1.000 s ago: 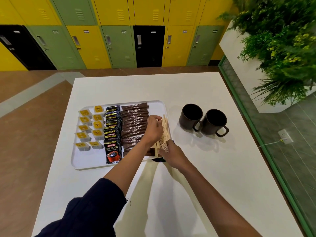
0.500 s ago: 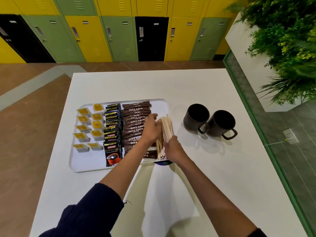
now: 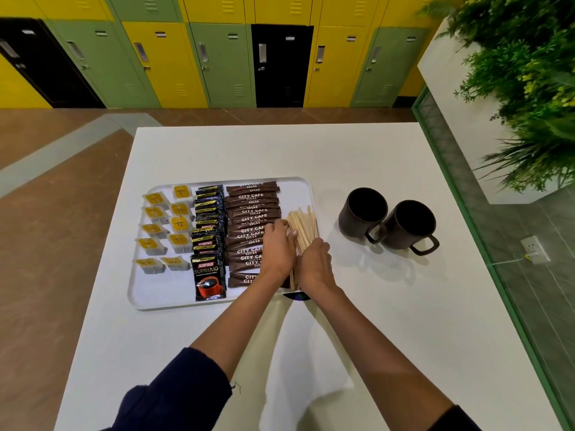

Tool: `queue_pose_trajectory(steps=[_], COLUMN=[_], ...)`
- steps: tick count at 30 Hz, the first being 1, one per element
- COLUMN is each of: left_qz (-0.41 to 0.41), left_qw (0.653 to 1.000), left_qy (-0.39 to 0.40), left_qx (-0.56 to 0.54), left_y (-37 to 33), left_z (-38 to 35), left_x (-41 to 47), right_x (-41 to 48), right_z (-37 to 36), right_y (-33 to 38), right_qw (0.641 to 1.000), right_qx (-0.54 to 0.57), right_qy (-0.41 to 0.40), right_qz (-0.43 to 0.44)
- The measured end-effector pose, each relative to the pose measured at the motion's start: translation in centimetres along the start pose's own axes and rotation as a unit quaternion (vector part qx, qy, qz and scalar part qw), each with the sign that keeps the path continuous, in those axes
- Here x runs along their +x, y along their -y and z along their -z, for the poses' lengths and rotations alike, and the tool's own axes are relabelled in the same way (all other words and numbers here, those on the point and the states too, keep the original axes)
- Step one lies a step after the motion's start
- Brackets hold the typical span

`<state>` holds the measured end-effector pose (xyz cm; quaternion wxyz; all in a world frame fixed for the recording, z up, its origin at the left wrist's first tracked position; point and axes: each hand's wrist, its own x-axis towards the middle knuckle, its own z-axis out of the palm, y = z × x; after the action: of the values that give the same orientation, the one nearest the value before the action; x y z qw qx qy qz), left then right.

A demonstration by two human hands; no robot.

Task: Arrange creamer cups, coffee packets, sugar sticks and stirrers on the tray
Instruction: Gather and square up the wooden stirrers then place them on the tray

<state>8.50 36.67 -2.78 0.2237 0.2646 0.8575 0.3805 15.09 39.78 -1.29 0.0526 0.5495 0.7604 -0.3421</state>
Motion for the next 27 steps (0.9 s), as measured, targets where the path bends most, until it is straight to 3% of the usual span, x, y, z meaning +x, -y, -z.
queue_pose_trajectory(steps=[12,19,27], left_qz=[0.011,0.034,0.039], left_qw=[1.0,0.999,0.999], left_qy=[0.012,0.019,0.008], left_qx=[0.014,0.017,0.011], left_y=[-0.2,-0.2,-0.2], left_z=[0.1,-0.1,-0.4], left_x=[0.2,-0.2,0.4], right_x=[-0.3,0.8,1.9], right_z=[2.2,2.7,2.7], right_y=[-1.4,-2.0,-1.7], right_qw=[0.988,0.994,0.993], right_qx=[-0.126,-0.022,-0.032], right_qy=[-0.03,-0.024,-0.011], right_qz=[0.086,0.103,0.117])
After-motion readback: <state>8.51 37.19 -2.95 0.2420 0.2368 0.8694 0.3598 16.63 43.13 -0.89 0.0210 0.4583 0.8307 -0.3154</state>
